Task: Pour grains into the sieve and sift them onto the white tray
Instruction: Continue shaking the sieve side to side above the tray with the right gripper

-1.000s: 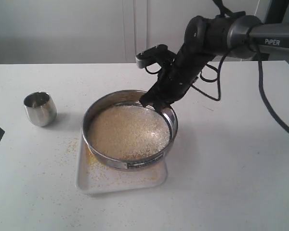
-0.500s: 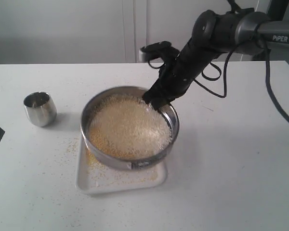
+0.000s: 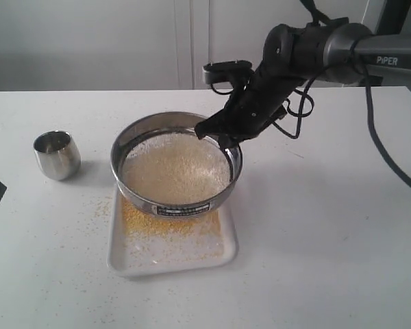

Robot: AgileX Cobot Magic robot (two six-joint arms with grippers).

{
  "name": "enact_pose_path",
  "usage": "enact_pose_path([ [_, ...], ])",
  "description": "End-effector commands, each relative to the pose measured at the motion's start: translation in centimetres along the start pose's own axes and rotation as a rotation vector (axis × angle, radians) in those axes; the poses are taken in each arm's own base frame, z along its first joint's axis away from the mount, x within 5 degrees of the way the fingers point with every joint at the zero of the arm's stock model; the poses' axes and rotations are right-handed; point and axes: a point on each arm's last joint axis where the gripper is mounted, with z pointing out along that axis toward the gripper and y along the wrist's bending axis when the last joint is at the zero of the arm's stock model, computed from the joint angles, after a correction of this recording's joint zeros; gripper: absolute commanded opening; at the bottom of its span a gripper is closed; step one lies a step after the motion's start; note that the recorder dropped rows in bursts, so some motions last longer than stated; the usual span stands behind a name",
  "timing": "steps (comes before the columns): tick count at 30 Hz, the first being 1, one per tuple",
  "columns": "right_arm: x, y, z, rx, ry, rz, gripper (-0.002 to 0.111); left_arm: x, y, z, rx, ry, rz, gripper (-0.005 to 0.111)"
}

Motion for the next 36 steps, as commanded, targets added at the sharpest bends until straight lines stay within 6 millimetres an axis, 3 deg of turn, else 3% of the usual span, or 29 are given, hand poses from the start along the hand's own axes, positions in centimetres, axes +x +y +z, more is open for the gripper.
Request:
enact_pose_path([
  [1, 0.0, 1.9, -0.9, -0.089, 0.032, -0.388, 0.000, 0.3, -0.1, -0.1, 0.001, 0.006, 0.004, 0.000],
  [4, -0.9, -0.1, -1.0, 0.047, -0.063, 0.128, 0.000, 0.3, -0.1, -0.1, 0.001, 0.006, 0.004, 0.000],
  [5, -0.9, 0.1, -1.0, 0.029, -0.058, 0.128, 0.000, 0.3, -0.1, -0.1, 0.001, 0.006, 0.004, 0.000],
  [7, -0.2, 1.9, -0.9, -0.088, 0.024, -0.177, 0.000, 0.3, -0.1, -0.1, 0.001, 0.006, 0.004, 0.000],
  [8, 0.6, 2.5, -1.0, -0.153, 0.085, -0.423, 0.000, 0.3, -0.1, -0.1, 0.001, 0.006, 0.004, 0.000],
  [9, 0.9, 2.4, -1.1, -0.149, 0.124, -0.515, 0.000, 0.3, -0.1, -0.1, 0.001, 0.006, 0.004, 0.000],
  [11, -0.2, 0.8, -1.0, 0.029, 0.037, -0.232, 0.000, 0.3, -0.1, -0.1, 0.001, 0.006, 0.004, 0.000],
  [13, -0.9, -0.8, -1.3, 0.095, -0.070, 0.221, 0.000, 0.3, -0.1, -0.1, 0.001, 0.006, 0.004, 0.000],
  [14, -1.0, -0.6, -1.3, 0.069, -0.079, 0.233, 0.000, 0.3, -0.1, -0.1, 0.001, 0.006, 0.004, 0.000],
  [18, 0.4, 2.9, -1.1, -0.190, 0.053, -0.454, 0.000, 0.3, -0.1, -0.1, 0.001, 0.006, 0.004, 0.000],
  [19, 0.6, 2.8, -1.1, -0.191, 0.075, -0.501, 0.000, 0.3, -0.1, -0.1, 0.001, 0.006, 0.004, 0.000],
  [21, -0.4, 1.3, -1.1, -0.063, 0.003, -0.268, 0.000, 0.3, -0.1, -0.1, 0.001, 0.006, 0.004, 0.000],
  [22, -0.9, 0.4, -1.2, -0.010, -0.047, -0.060, 0.000, 0.3, -0.1, -0.1, 0.001, 0.006, 0.004, 0.000],
  [23, -1.1, -0.2, -1.2, 0.003, -0.084, 0.152, 0.000, 0.3, -0.1, -0.1, 0.001, 0.006, 0.004, 0.000],
  [24, -1.3, -0.2, -1.2, -0.007, -0.097, 0.233, 0.000, 0.3, -0.1, -0.1, 0.001, 0.006, 0.004, 0.000],
  [25, -1.3, 0.4, -1.2, -0.038, -0.095, 0.174, 0.000, 0.3, -0.1, -0.1, 0.001, 0.006, 0.004, 0.000],
  [27, -0.6, 2.4, -1.1, -0.167, -0.028, -0.167, 0.000, 0.3, -0.1, -0.1, 0.001, 0.006, 0.004, 0.000],
  [29, 0.2, 3.1, -1.2, -0.225, 0.026, -0.446, 0.000, 0.3, -0.1, -0.1, 0.001, 0.006, 0.004, 0.000],
  [31, -0.5, 1.9, -1.1, -0.124, -0.019, -0.256, 0.000, 0.3, -0.1, -0.1, 0.001, 0.006, 0.004, 0.000],
  [33, -1.5, 0.2, -1.3, -0.047, -0.118, 0.157, 0.000, 0.3, -0.1, -0.1, 0.001, 0.006, 0.004, 0.000],
  [34, -1.7, 0.0, -1.3, -0.049, -0.145, 0.261, 0.000, 0.3, -0.1, -0.1, 0.001, 0.006, 0.004, 0.000],
  [36, -1.6, 1.0, -1.2, -0.087, -0.130, 0.150, 0.000, 0.3, -0.1, -0.1, 0.001, 0.006, 0.004, 0.000],
])
